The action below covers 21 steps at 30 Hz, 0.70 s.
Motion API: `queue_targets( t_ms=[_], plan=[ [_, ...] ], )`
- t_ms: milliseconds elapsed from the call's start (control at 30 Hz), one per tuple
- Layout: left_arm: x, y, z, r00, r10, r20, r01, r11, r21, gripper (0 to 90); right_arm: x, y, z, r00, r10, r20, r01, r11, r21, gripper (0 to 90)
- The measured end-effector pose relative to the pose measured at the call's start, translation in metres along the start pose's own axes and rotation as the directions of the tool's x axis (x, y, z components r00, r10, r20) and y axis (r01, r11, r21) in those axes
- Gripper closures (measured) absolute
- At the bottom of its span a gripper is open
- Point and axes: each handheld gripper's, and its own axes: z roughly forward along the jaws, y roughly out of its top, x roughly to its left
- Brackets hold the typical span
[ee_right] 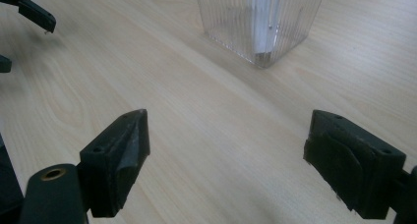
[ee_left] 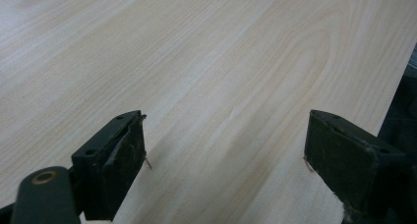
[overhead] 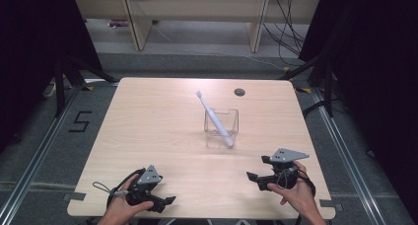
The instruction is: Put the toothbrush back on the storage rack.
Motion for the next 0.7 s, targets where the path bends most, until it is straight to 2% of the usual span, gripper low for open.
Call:
queue_targets(
  t_ms=[67, 100, 167, 200, 233, 267, 300, 333, 367, 400, 433, 467, 500, 533, 567, 600, 633, 667, 700],
  plan=[
    [0.000, 0.000, 0.000, 1.0000, 0.000, -0.001, 0.000, 1.0000, -0.002, 14.9, -0.002, -0.002, 0.000, 0.9995, -0.029, 0.010, 0.029, 0.999, -0.014, 17.2],
    [-0.002, 0.000, 0.001, 0.9998, -0.019, 0.010, 0.019, 0.9997, -0.012, 14.9, 0.000, -0.003, -0.001, 1.0000, 0.000, 0.008, 0.000, 1.000, -0.007, 17.1],
    [0.000, 0.000, 0.000, 1.0000, -0.004, 0.000, 0.004, 1.0000, -0.004, 14.9, -0.003, -0.005, -0.001, 0.9998, -0.021, 0.002, 0.021, 1.000, -0.010, 17.1],
    [-0.002, 0.000, 0.001, 0.9998, -0.019, 0.010, 0.019, 0.9997, -0.013, 14.9, -0.001, -0.006, -0.002, 1.0000, 0.008, 0.005, -0.008, 1.000, -0.001, 17.1],
    [-0.002, 0.000, 0.001, 0.9998, -0.019, 0.010, 0.019, 0.9997, -0.012, 14.9, -0.003, -0.007, -0.002, 0.9996, -0.023, 0.013, 0.023, 1.000, -0.011, 17.1],
    [-0.002, 0.000, 0.001, 0.9998, -0.019, 0.010, 0.019, 0.9997, -0.013, 14.9, -0.001, -0.009, -0.002, 0.9999, 0.012, -0.008, -0.012, 1.000, -0.010, 17.1],
    [-0.002, 0.000, 0.001, 0.9998, -0.018, 0.009, 0.018, 0.9997, -0.013, 14.9, -0.004, -0.009, -0.003, 0.9998, -0.018, -0.006, 0.018, 1.000, -0.004, 17.1],
    [-0.002, 0.000, 0.001, 0.9998, -0.019, 0.010, 0.019, 0.9997, -0.013, 14.9, -0.001, -0.011, -0.003, 0.9998, 0.018, 0.006, -0.018, 1.000, -0.007, 17.1],
    [-0.002, 0.000, 0.001, 0.9998, -0.018, 0.009, 0.018, 0.9998, -0.012, 14.9, -0.003, -0.011, -0.003, 1.0000, -0.007, -0.001, 0.007, 1.000, -0.004, 17.0],
    [-0.002, 0.000, 0.001, 0.9998, -0.019, 0.010, 0.019, 0.9998, -0.012, 14.9, -0.001, -0.013, -0.004, 0.9997, 0.022, 0.004, -0.022, 1.000, -0.006, 16.9],
    [-0.002, 0.000, 0.001, 0.9998, -0.018, 0.009, 0.018, 0.9998, -0.012, 14.9, -0.003, -0.013, -0.004, 0.9997, -0.016, 0.018, 0.017, 1.000, -0.012, 16.6],
    [-0.002, 0.000, 0.001, 0.9998, -0.018, 0.009, 0.018, 0.9998, -0.012, 14.9, -0.001, -0.015, -0.004, 0.9998, 0.021, 0.007, -0.021, 1.000, -0.004, 16.6],
    [-0.002, 0.000, 0.000, 0.9998, -0.018, 0.009, 0.018, 0.9998, -0.012, 14.9, -0.004, -0.015, -0.004, 0.9999, -0.017, 0.001, 0.017, 1.000, -0.015, 16.5],
    [-0.002, 0.000, 0.001, 0.9998, -0.018, 0.009, 0.018, 0.9997, -0.013, 14.9, -0.001, -0.016, -0.006, 0.9997, 0.021, -0.007, -0.021, 1.000, 0.000, 16.5],
    [-0.002, 0.000, 0.001, 0.9996, -0.027, 0.010, 0.027, 0.9996, -0.012, 14.9, -0.002, -0.017, -0.006, 0.9999, 0.013, -0.003, -0.013, 1.000, -0.002, 16.5],
    [-0.002, 0.000, 0.001, 0.9996, -0.027, 0.010, 0.027, 0.9996, -0.012, 14.9, -0.004, -0.017, -0.007, 0.9997, -0.019, 0.014, 0.019, 1.000, -0.012, 16.5],
    [-0.002, 0.000, 0.001, 0.9998, -0.016, 0.010, 0.016, 0.9998, -0.012, 14.9, -0.004, -0.018, -0.007, 0.9999, -0.013, 0.005, 0.013, 1.000, -0.014, 16.4],
    [-0.002, 0.000, 0.001, 0.9998, -0.019, 0.011, 0.019, 0.9997, -0.013, 14.9, -0.002, -0.018, -0.008, 0.9997, 0.025, 0.001, -0.025, 1.000, -0.004, 16.4],
    [-0.001, 0.000, 0.000, 1.0000, -0.003, 0.009, 0.003, 1.0000, 0.000, 14.9, -0.004, -0.019, -0.008, 0.9999, -0.013, 0.011, 0.013, 1.000, -0.023, 16.4]
  ],
)
